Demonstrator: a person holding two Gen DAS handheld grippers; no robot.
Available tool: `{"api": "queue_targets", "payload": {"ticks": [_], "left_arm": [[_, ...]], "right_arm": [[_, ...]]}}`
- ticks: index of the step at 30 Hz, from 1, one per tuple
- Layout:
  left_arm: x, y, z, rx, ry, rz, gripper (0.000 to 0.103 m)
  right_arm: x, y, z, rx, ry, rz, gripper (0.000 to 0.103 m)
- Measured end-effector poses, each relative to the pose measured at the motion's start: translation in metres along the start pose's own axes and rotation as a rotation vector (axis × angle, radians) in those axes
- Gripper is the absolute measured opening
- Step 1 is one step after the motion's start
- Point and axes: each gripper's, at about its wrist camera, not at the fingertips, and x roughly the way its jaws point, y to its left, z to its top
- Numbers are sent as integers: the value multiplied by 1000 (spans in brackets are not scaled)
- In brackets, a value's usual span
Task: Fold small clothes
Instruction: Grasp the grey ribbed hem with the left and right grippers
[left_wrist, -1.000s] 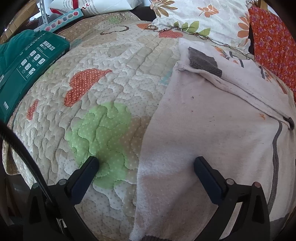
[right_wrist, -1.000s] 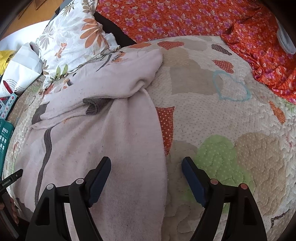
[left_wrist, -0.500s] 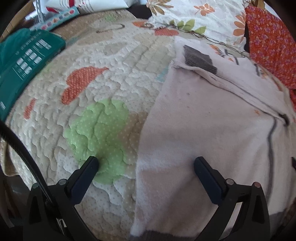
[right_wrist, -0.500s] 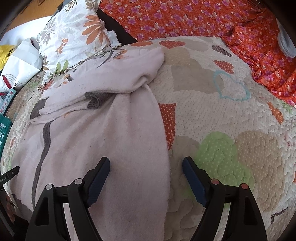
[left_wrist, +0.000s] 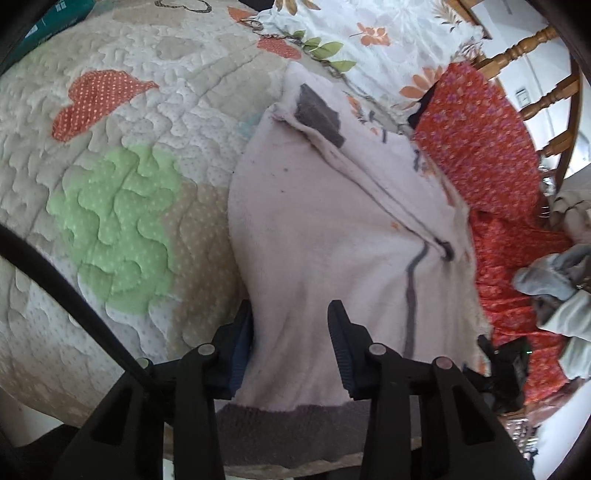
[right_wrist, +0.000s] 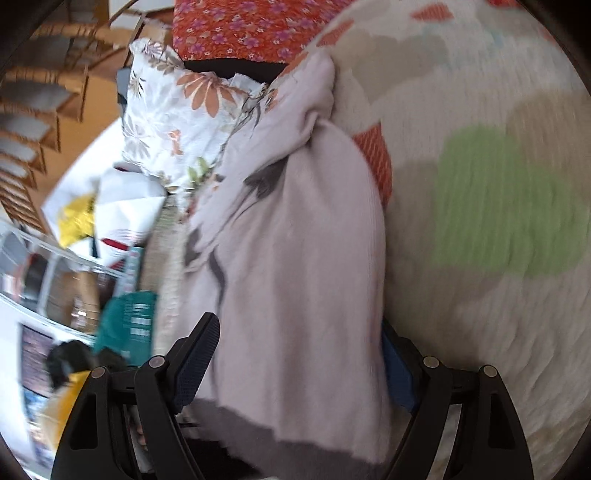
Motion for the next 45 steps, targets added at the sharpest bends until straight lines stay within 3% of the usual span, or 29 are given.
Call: {"api": "queue_targets", "payload": {"ticks": [8, 16, 24, 26, 28, 29, 31, 32, 33, 38, 45], "left_arm": [[-4, 15, -28, -58, 49, -27, 39], [-11, 24, -54, -98, 52, -25, 42], [-8, 21, -74, -95, 47, 18, 42], [-9, 21, -75, -102, 39, 37, 37], [-9, 24, -75, -116, 35, 64, 21], [-10, 27, -75, -129, 33, 73, 17], [-13, 31, -71, -161, 21, 71, 8], [-16, 32, -70, -170, 11, 71, 7], [-19, 33, -68, -173, 0, 75, 7], [-44, 23, -72, -146, -55, 61, 6], [-76, 18, -103, -109, -64, 61, 3]], "right_arm": [[-3, 0, -31, 28, 57, 71, 85], [-2, 13, -59, -27, 82, 22, 79], [-6, 14, -75, -44, 77, -44, 62], [-6, 13, -81, -41, 73, -54, 61], [-9, 13, -84, -60, 68, -76, 59], [-8, 17, -84, -82, 65, -109, 55], [-6, 20, -85, -119, 63, -185, 34], [-5, 21, -84, -145, 65, -237, 16], [-5, 20, -83, -149, 68, -245, 7], [-23, 4, -79, -72, 82, -155, 5], [-55, 2, -113, -84, 133, -107, 4]]}}
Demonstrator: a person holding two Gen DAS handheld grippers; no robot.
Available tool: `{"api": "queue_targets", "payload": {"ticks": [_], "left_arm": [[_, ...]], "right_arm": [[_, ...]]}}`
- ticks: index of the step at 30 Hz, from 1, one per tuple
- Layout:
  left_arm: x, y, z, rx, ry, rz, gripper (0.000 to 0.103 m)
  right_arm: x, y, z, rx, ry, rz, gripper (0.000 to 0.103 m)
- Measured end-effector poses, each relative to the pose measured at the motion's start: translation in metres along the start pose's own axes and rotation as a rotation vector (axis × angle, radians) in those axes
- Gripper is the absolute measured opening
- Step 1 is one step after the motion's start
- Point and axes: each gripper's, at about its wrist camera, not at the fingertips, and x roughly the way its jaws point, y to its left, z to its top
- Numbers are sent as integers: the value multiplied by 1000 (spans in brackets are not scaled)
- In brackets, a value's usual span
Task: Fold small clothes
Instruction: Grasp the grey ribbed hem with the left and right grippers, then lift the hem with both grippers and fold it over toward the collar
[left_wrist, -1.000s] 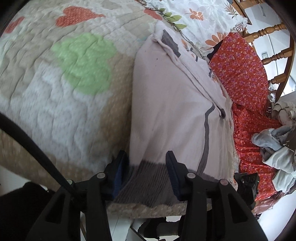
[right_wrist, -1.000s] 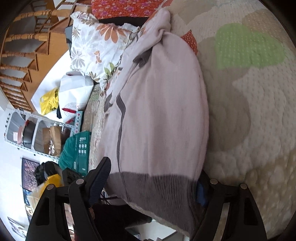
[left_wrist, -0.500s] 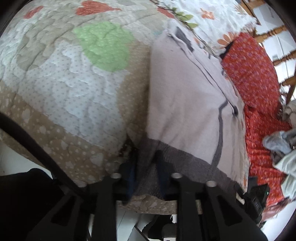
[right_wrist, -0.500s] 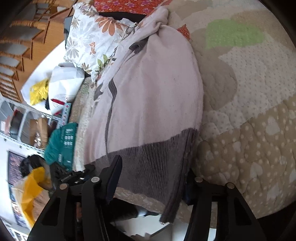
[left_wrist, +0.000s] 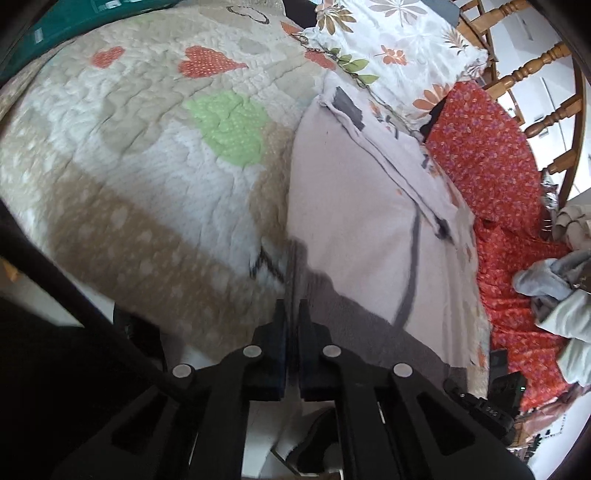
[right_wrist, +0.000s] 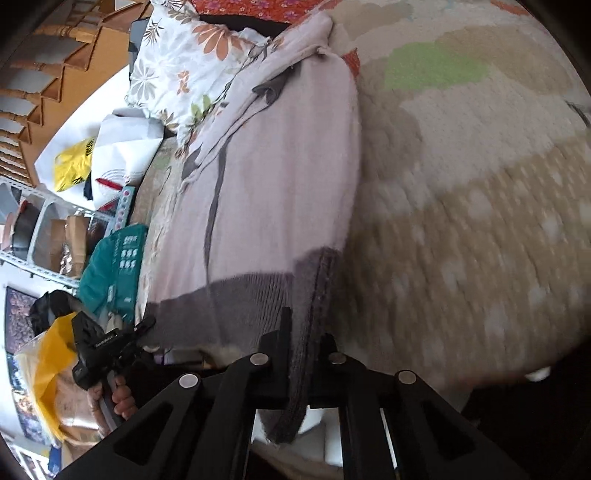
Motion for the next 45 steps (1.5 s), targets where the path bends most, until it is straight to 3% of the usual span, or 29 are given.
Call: {"api": "queue_targets", "payload": {"ticks": [4, 9, 16, 24, 34, 39, 42, 45], "left_arm": [[-14, 7, -9, 14, -19, 24, 3], [-23, 6, 14, -23, -55, -12, 3], [-24, -50, 88, 73, -150, -18, 4], [28, -98, 193, 77, -194, 44, 4], [116, -98, 273, 9, -186, 71, 4], [150, -90, 300, -29, -191, 64, 4], [163, -86, 310, -69, -182, 9, 16], [168, -88, 312, -78, -188, 20, 25]], "right_arm": [[-5, 0, -9, -19, 17, -17, 4], [-6, 28, 14, -87, 11, -14, 4], [-23, 92, 75, -199, -88, 10, 5], [-11, 120, 177, -208, -209, -51, 5], [69, 93, 283, -122, -196, -163, 5], [101, 61, 319, -51, -180, -159, 6], [119, 38, 334, -4, -153, -144, 7], [130, 24, 343, 8, -141, -138, 6]]}}
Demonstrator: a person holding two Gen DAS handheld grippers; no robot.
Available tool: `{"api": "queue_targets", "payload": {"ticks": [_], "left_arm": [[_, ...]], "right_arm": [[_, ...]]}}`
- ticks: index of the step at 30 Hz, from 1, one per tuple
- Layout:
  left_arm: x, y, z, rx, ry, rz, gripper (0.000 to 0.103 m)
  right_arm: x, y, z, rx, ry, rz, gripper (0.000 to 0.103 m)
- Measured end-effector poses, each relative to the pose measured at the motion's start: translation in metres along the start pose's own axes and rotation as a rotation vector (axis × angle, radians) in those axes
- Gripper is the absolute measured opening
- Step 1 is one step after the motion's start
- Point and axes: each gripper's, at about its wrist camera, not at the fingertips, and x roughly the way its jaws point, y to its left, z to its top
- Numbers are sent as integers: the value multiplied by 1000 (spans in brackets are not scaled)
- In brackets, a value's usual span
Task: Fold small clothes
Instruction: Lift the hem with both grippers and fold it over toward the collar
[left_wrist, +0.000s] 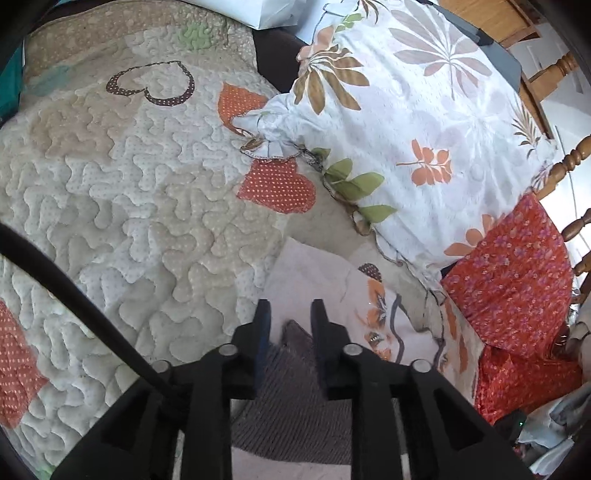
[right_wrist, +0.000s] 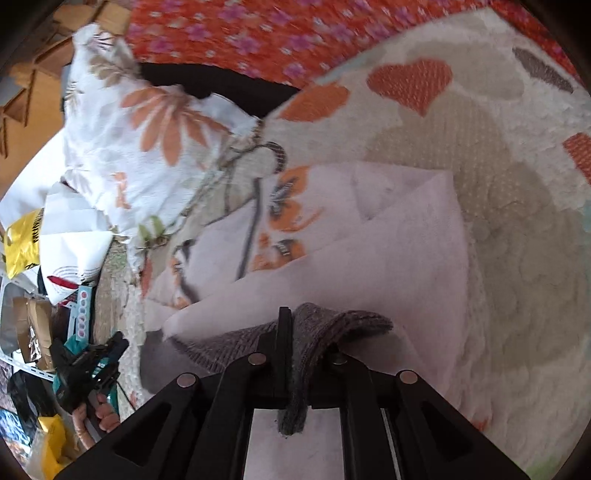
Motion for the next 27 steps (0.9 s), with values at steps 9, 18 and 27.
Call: {"api": "queue_targets", "payload": {"ticks": [9, 18, 27], "left_arm": [[-8, -19, -14, 94, -5, 35, 47], [-11, -14, -29, 238, 62, 126, 51], [-3, 5, -56, 443, 234, 206, 58]], "right_arm": [[-42, -65, 23, 333, -157, 190, 63], [-53, -12, -3, -89, -17, -126, 63], [-42, -20, -66, -242, 177, -297, 20]]}}
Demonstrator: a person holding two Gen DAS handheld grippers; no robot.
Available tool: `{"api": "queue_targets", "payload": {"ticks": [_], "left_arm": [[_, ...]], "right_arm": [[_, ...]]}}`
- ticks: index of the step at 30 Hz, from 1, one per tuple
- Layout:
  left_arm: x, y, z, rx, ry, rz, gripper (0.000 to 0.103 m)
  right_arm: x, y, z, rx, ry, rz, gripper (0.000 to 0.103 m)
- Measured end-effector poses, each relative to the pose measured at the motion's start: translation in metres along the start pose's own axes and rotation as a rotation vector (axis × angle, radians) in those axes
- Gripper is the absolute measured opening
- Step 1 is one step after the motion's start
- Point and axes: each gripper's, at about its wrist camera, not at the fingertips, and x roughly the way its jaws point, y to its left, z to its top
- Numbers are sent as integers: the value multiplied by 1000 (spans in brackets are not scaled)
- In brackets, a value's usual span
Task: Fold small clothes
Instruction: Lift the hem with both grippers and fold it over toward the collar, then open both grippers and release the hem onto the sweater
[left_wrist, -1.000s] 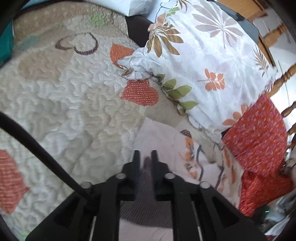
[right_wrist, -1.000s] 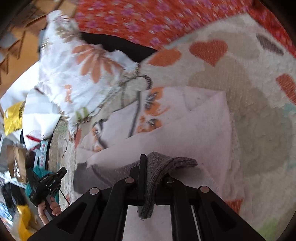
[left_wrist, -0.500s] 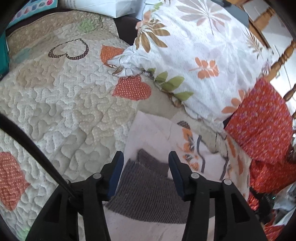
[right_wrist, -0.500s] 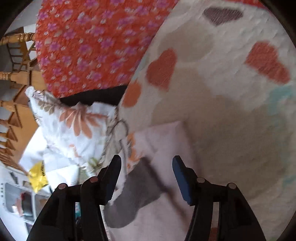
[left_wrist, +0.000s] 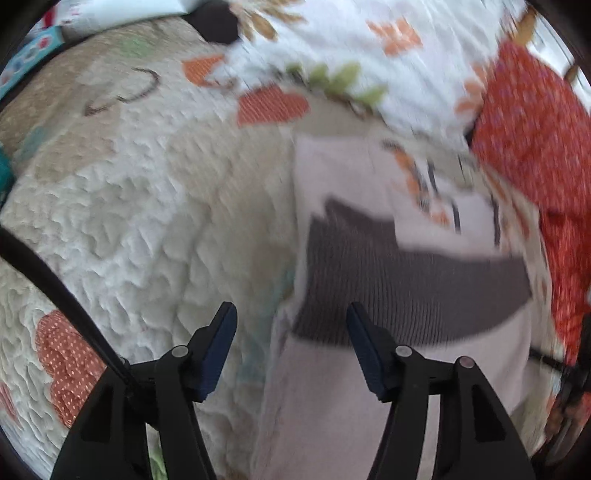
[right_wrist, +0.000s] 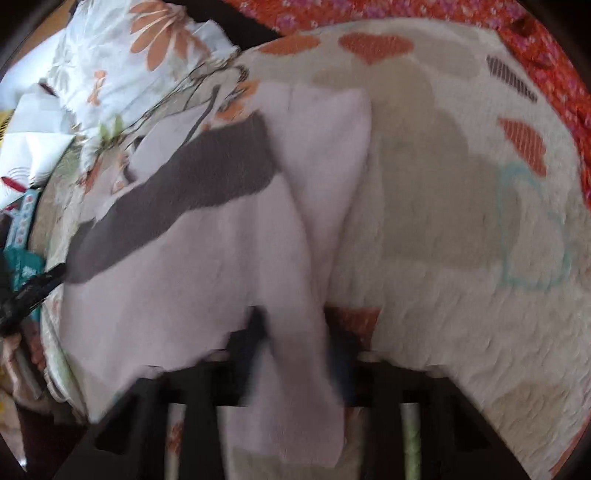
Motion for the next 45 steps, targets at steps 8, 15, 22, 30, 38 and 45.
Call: {"api": "queue_targets", "payload": {"ticks": [8, 15, 22, 30, 38, 45], "left_arm": [[8, -11, 1, 12, -28, 124, 26], [-14, 1, 9, -130, -92, 96, 40], [-50, 14, 3, -201, -188, 50, 60], [-55, 17, -4, -197, -175, 39, 61], [-71, 7, -14, -184, -209, 10, 61], [-137, -17, -40, -156, -481, 182, 80]], "right_arm": [[-21, -40, -22, 72, 11, -108, 13], [-45, -34, -7, 111, -112, -68, 19], [-29, 15, 8, 5, -186, -57, 28], [-1, -1, -3, 58, -68, 13, 12], [-19, -11, -24, 76, -49, -10, 10], [-74, 31, -10, -42, -319, -126, 11]]}}
